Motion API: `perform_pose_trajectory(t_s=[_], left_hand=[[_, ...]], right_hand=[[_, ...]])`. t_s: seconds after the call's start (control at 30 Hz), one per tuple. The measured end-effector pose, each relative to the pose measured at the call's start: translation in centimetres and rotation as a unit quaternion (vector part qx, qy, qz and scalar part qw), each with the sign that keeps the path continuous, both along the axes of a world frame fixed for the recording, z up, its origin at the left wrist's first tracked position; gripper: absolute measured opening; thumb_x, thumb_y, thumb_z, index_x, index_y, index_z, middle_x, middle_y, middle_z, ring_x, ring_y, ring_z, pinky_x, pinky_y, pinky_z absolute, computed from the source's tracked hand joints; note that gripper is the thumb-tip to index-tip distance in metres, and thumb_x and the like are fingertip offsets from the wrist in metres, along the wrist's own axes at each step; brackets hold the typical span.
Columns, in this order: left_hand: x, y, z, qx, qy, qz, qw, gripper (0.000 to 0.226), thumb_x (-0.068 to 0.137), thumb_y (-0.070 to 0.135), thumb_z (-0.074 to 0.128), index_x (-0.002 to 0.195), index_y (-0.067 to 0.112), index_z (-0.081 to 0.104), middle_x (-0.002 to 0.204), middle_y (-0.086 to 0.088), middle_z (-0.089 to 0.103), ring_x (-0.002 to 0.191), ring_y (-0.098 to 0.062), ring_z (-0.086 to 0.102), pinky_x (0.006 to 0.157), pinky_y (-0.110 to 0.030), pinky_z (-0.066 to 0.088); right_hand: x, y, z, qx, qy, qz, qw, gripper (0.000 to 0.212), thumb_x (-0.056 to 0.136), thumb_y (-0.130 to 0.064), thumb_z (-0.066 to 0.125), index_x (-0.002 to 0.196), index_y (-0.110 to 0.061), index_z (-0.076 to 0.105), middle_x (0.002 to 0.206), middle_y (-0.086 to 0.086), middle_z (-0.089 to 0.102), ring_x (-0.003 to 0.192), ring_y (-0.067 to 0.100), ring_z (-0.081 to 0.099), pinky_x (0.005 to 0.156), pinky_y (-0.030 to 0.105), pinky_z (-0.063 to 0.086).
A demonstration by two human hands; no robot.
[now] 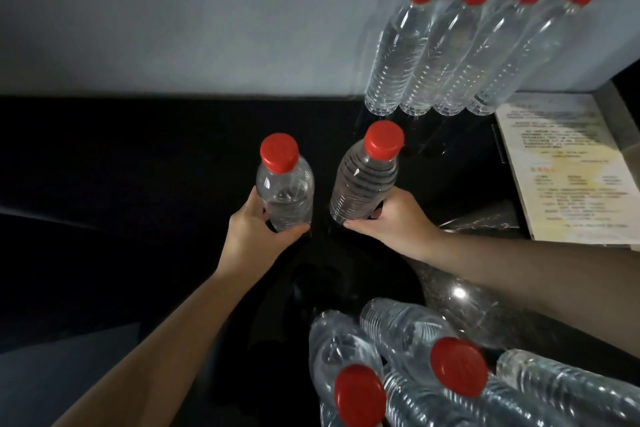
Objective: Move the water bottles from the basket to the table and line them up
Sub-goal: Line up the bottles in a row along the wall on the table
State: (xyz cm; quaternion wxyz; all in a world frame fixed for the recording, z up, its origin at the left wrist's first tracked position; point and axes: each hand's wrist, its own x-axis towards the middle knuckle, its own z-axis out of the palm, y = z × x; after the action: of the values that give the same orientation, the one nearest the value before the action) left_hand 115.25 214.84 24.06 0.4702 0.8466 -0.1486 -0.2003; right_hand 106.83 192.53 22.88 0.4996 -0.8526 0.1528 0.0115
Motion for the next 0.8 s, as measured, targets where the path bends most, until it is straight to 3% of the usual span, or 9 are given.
perform_pose_trajectory(t_s=[0.13,0.3,0.47,0.6,0.7,0.8], left_hand=[[2.1,-1.9,1.0,-0.017,-0.005,0.006,1.000,0.065,0.070,0.020,0.084,0.125,0.026,0.050,0.097,0.023,0.062,0.091,0.020,0.057,0.069,0.001,0.042],[6.3,-5.4,1.7,-0.025,-0.025,0.015,0.999,0.064,0.070,0.024,0.084,0.120,0.036,0.045,0.096,0.027,0.058,0.087,0.015,0.056,0.073,-0.006,0.043],[9.5,-8.1,1.0,-0.022,-0.038,0.028,0.999,0.062,0.070,0.025,0.084,0.120,0.030,0.048,0.092,0.022,0.060,0.081,0.014,0.057,0.069,-0.005,0.041],[10.6,-9.7,0.1,-0.025,-0.049,0.020,0.998,0.058,0.071,0.026,0.083,0.118,0.028,0.049,0.095,0.016,0.064,0.083,0.010,0.061,0.066,-0.005,0.042],[11.2,-10.8,-0.5,-0.031,-0.048,0.011,0.998,0.061,0.071,0.028,0.082,0.121,0.027,0.049,0.098,0.014,0.065,0.087,0.005,0.063,0.068,-0.007,0.044],[11.7,-11.6,-0.8,-0.038,-0.052,-0.004,0.998,0.065,0.070,0.031,0.082,0.125,0.028,0.047,0.104,0.012,0.065,0.092,0.001,0.063,0.076,-0.015,0.048]], right_hand=[[2.7,-1.1,1.0,-0.019,-0.038,-0.023,0.999,0.036,0.072,-0.025,0.083,0.105,-0.018,0.068,0.099,-0.016,0.069,0.097,-0.002,0.063,0.084,0.018,0.050],[6.6,-2.7,2.1,-0.004,-0.050,-0.087,0.995,0.042,0.073,-0.034,0.082,0.108,-0.021,0.062,0.098,-0.014,0.069,0.093,-0.006,0.061,0.078,0.006,0.045],[9.2,-3.4,1.5,0.004,-0.054,-0.147,0.988,0.041,0.075,-0.031,0.080,0.108,-0.023,0.057,0.099,-0.011,0.066,0.095,-0.001,0.060,0.080,0.016,0.044],[10.3,-3.5,0.9,-0.004,-0.064,-0.165,0.984,0.028,0.076,-0.029,0.078,0.090,-0.035,0.054,0.099,-0.008,0.064,0.095,0.003,0.059,0.080,0.019,0.046],[11.1,-3.7,0.3,-0.048,-0.071,-0.165,0.983,0.024,0.076,-0.030,0.077,0.094,-0.027,0.061,0.104,-0.011,0.057,0.108,0.003,0.046,0.093,0.025,0.040],[11.5,-3.6,0.3,-0.044,-0.086,-0.171,0.980,0.028,0.076,-0.032,0.078,0.097,-0.026,0.060,0.107,-0.013,0.053,0.114,0.002,0.036,0.093,0.018,0.031]])
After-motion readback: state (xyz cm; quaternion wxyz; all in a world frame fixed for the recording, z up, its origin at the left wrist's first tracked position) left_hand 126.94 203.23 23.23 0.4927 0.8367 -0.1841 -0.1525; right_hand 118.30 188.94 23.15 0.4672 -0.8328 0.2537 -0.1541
